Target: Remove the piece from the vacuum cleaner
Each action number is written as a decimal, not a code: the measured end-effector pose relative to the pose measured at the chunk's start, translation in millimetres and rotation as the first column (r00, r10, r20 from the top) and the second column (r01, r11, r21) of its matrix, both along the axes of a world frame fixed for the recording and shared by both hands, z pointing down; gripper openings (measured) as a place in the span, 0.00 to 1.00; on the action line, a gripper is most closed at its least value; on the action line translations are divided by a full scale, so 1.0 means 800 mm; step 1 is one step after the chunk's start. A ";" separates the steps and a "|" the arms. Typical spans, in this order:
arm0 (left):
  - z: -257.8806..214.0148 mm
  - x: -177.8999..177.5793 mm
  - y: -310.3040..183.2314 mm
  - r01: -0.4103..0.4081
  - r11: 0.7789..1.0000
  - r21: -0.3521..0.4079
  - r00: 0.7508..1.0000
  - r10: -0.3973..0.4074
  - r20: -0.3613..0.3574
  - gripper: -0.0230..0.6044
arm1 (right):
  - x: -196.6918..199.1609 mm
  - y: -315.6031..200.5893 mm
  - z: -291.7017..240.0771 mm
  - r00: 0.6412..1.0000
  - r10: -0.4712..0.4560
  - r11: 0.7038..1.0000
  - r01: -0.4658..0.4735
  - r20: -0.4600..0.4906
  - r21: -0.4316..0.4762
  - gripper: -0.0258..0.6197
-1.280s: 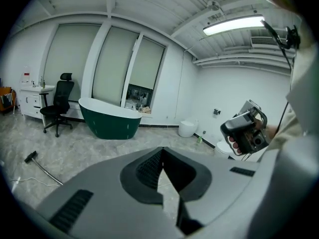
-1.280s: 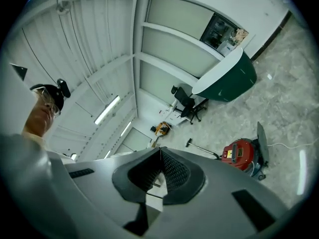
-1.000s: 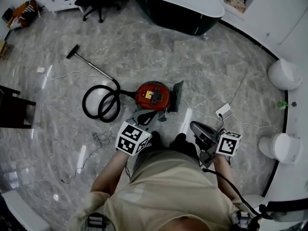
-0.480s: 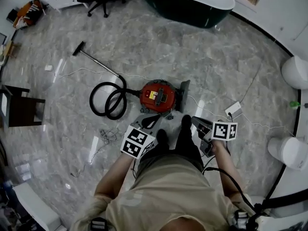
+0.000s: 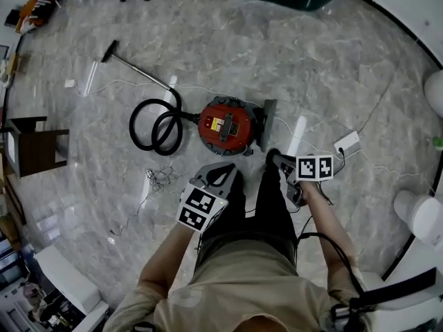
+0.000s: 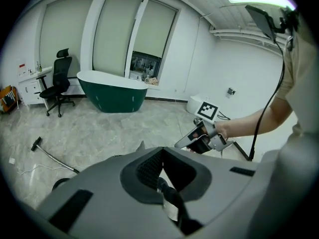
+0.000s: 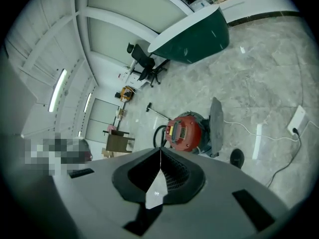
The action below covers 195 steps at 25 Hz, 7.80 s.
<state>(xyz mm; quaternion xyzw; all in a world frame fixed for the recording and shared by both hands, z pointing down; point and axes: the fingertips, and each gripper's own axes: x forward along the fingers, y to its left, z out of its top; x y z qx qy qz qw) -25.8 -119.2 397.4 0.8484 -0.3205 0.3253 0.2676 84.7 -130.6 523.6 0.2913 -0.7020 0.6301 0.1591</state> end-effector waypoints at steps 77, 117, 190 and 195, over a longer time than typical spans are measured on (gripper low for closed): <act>0.306 0.001 0.035 0.069 0.953 -0.294 0.997 -0.079 -0.024 0.04 | 0.000 -0.092 0.411 0.862 -0.142 0.984 0.175 -0.486 0.022 0.08; 0.313 -0.002 0.038 0.088 0.951 -0.297 0.994 -0.102 -0.033 0.04 | 0.004 -0.089 0.417 0.968 -0.049 0.983 0.003 -0.247 -0.183 0.09; 0.327 0.014 0.015 0.127 0.959 -0.252 0.991 -0.136 -0.019 0.04 | 0.095 -0.115 0.422 0.829 -0.129 0.981 0.187 -0.544 0.052 0.07; 0.314 0.032 -0.031 0.053 0.983 -0.177 0.998 -0.055 -0.009 0.04 | 0.112 -0.125 0.384 0.851 -0.118 0.986 0.160 -0.511 0.039 0.07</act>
